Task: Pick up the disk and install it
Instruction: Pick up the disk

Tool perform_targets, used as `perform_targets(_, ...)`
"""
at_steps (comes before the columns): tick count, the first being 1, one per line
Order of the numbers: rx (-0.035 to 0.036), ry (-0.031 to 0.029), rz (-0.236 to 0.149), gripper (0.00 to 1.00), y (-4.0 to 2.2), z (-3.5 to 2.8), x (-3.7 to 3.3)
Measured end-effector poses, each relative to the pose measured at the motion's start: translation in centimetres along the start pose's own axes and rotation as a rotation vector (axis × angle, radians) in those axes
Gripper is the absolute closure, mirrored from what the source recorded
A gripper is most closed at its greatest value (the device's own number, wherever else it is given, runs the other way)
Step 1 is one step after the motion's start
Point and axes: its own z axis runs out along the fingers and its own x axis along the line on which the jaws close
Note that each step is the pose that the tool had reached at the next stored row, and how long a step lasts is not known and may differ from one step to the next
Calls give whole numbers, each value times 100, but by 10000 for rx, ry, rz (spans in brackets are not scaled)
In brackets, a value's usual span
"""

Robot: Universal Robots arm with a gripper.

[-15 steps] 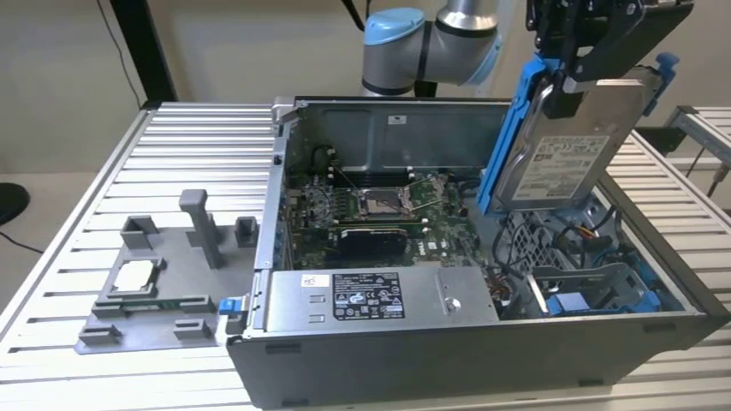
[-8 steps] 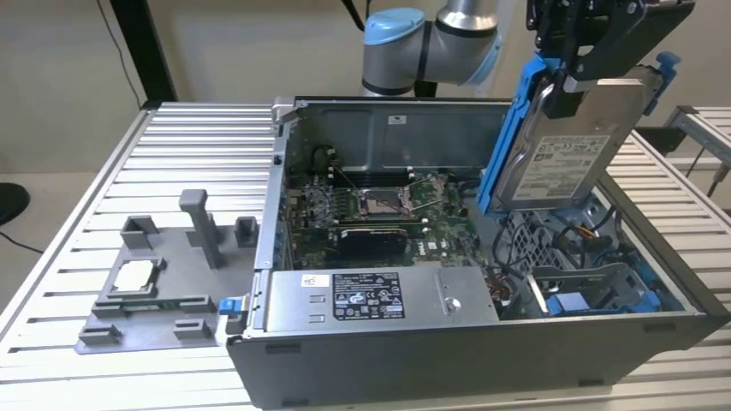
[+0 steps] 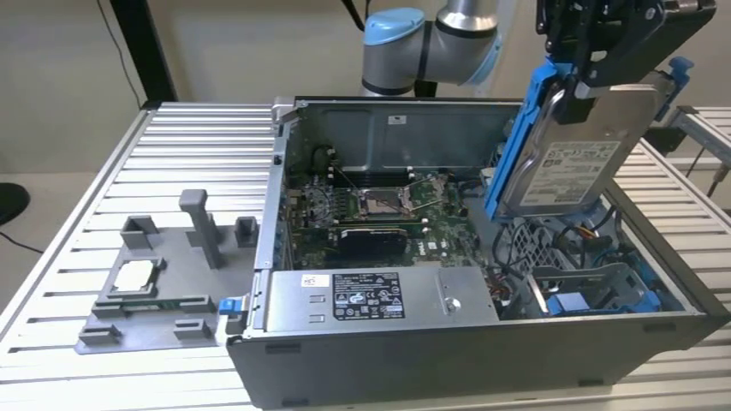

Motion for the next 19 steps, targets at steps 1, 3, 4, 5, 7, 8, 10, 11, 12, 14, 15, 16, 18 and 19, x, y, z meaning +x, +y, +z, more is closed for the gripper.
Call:
perform_targets(1, -5, -1, 0, 100, -10, 1, 15)
perform_targets(3, -17, 0, 1, 100, -33, 2, 45)
perform_targets(4, -20, 0, 2, 100, -46, 3, 61)
perform_targets(5, -22, 0, 4, 100, -56, 4, 76)
perform_targets(7, -21, 0, 12, 100, -75, 7, 104)
perform_targets(8, -22, 2, 15, 100, -88, 8, 118)
perform_targets(10, -21, 1, 16, 100, -118, 14, 146)
perform_targets(11, -21, -1, 17, 100, -134, 18, 160)
perform_targets(12, -21, -2, 18, 100, -150, 22, 175)
perform_targets(14, -21, -4, 18, 100, -186, 37, 206)
perform_targets(15, -21, -5, 18, 100, -204, 48, 221)
perform_targets(16, -21, -7, 19, 100, -221, 65, 236)
perform_targets(18, -21, -6, 19, 100, -257, 105, 265)
perform_targets(19, -21, -7, 20, 100, -275, 125, 279)
